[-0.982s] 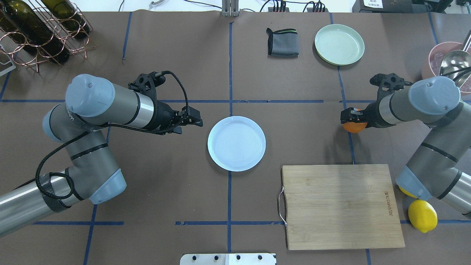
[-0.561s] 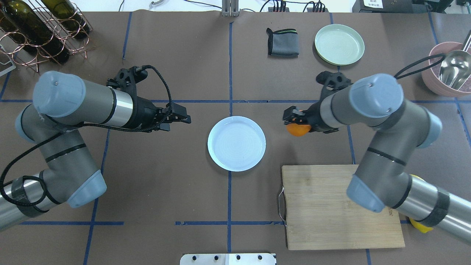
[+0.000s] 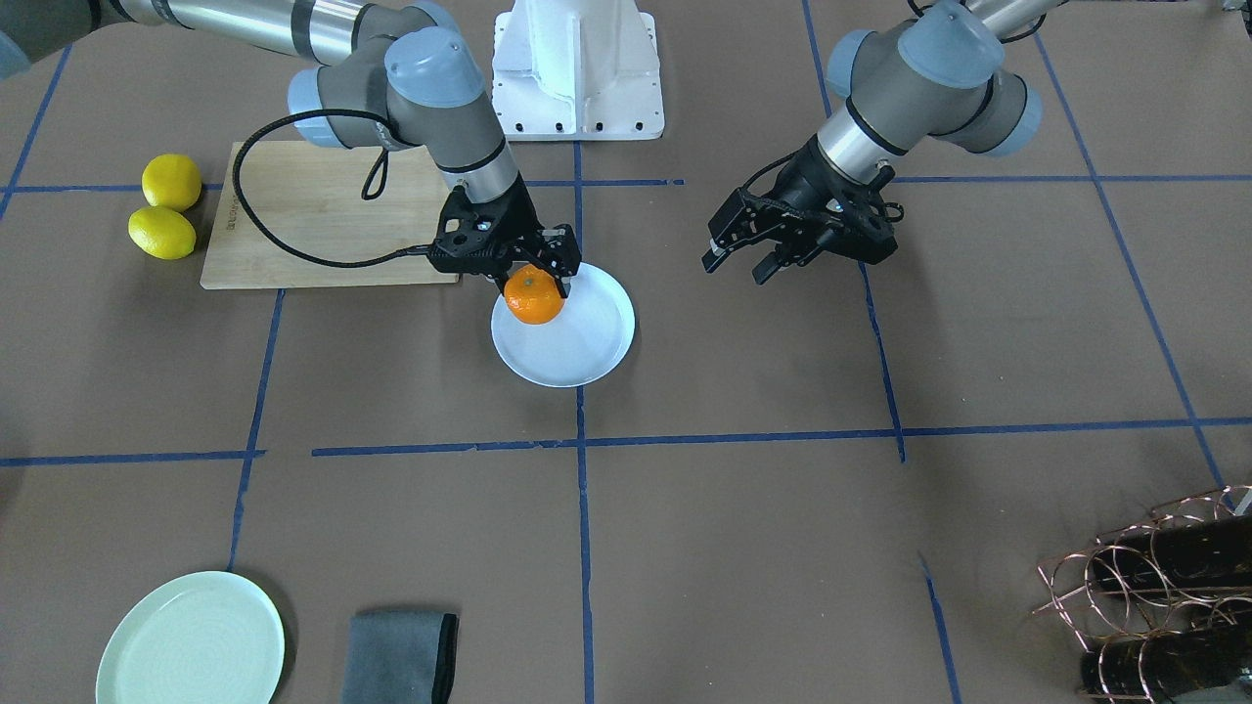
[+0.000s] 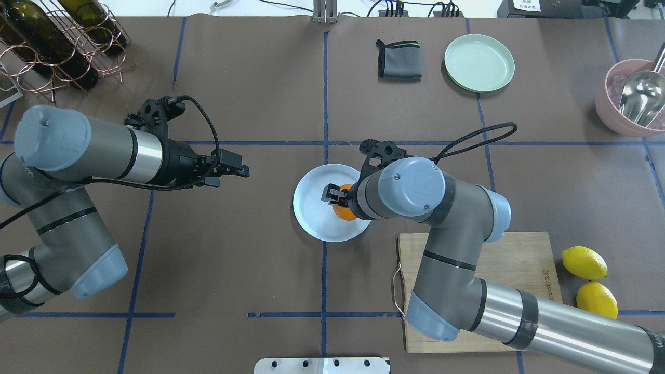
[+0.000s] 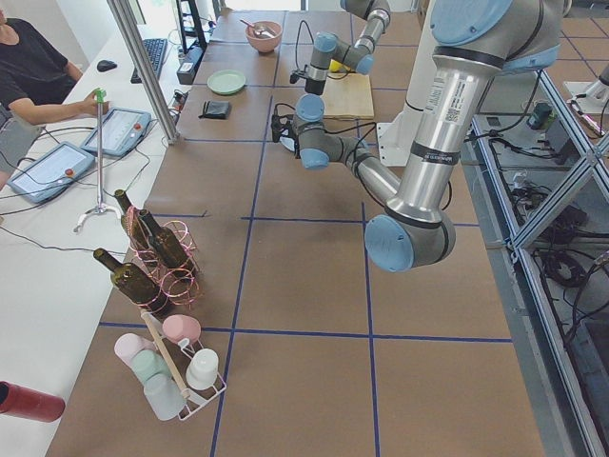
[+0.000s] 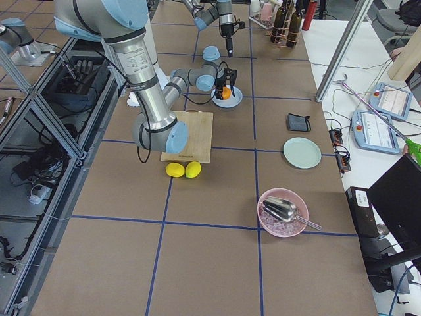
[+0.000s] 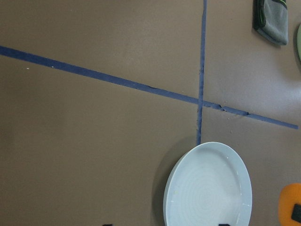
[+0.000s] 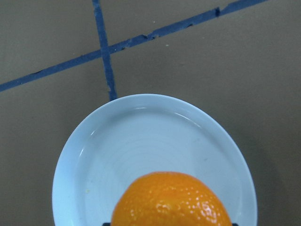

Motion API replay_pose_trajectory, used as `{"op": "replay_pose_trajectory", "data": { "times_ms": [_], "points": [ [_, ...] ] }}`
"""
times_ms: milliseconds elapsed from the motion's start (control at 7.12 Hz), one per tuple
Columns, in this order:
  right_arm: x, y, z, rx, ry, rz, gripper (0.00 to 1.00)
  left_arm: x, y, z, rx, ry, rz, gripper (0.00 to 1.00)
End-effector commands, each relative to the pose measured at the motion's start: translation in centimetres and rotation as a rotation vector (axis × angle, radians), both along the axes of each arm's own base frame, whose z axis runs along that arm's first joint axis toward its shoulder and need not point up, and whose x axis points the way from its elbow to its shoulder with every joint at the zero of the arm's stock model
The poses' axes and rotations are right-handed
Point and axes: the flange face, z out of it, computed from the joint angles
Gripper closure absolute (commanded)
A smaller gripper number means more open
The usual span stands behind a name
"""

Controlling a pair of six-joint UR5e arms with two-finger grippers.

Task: Pick orange to plate
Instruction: 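Lower the orange onto the plate and open the right gripper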

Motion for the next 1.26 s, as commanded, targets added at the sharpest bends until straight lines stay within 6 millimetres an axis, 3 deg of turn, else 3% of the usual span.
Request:
{"op": "replay_pose_trajectory", "data": {
  "times_ms": [0,702,982,1123],
  "points": [
    [-1.1,-0.2,0.1,0.013,0.019,0.018,1.0,0.0,-0.1,0.5,-0.002,-0.007,-0.002,0.19],
    [-3.1,-1.6,0.2,0.037,0.063,0.062,1.0,0.4,0.1,0.5,-0.003,-0.008,0.002,0.16],
    [-3.5,-1.7,0.8,0.033,0.076,0.059,0.6,0.5,0.2,0.6,-0.004,-0.01,0.002,0.16],
    [-3.6,-1.7,0.5,0.035,0.073,0.059,0.01,0.5,0.2,0.6,-0.004,-0.009,0.003,0.16]
  ]
}}
